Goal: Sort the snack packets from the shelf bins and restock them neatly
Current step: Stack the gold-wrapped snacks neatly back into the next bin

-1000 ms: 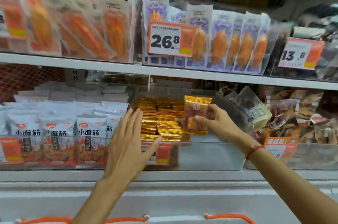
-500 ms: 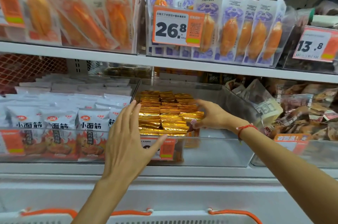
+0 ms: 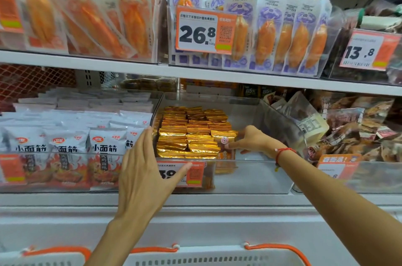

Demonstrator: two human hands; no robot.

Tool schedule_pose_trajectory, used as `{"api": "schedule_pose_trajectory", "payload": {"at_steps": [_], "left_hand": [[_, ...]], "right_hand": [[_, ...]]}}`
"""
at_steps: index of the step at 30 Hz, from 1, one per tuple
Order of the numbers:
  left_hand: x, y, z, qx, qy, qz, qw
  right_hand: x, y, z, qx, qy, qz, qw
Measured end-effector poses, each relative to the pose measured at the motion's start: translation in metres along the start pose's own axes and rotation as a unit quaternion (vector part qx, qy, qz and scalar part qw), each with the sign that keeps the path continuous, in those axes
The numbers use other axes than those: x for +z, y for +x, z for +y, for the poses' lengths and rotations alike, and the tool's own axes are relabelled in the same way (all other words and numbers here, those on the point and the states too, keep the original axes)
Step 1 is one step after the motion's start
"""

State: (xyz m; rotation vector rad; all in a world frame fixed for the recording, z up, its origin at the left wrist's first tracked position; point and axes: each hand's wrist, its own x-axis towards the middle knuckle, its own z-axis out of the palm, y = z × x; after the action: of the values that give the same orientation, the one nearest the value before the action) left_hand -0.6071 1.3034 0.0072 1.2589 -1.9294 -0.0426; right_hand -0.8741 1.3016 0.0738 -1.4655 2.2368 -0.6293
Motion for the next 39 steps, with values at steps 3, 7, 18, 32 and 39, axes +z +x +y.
{"api": "schedule_pose_trajectory", "payload": {"at_steps": [3,7,18,32,39], "left_hand": [[-0.002,0.0,0.002,0.009,-0.007,0.001,1.0],[0.0,-0.001,0.001,0.015,0.007,0.015,1.0],[-0.014,-0.045,0.011,0.108,-0.042,0.131,0.985],[0.14,-0.32,-0.099,-0.04,0.012,-0.468,0.883],[0.156,-0.322,-0.102,-0.027,0.107,-0.508,0.855]], "right_hand": [[-0.002,-0.005,-0.004,-0.031,0.006,-0.005,0.999],[0.0,-0.008,-0.003,-0.055,0.016,-0.01,0.998],[0.025,-0.124,0.042,-0.328,-0.055,0.323,0.886],[0.275,-0.219,0.27,0.004,-0.225,0.03,0.974],[0.272,-0.219,0.277,0.085,-0.096,0.064,0.99]]}}
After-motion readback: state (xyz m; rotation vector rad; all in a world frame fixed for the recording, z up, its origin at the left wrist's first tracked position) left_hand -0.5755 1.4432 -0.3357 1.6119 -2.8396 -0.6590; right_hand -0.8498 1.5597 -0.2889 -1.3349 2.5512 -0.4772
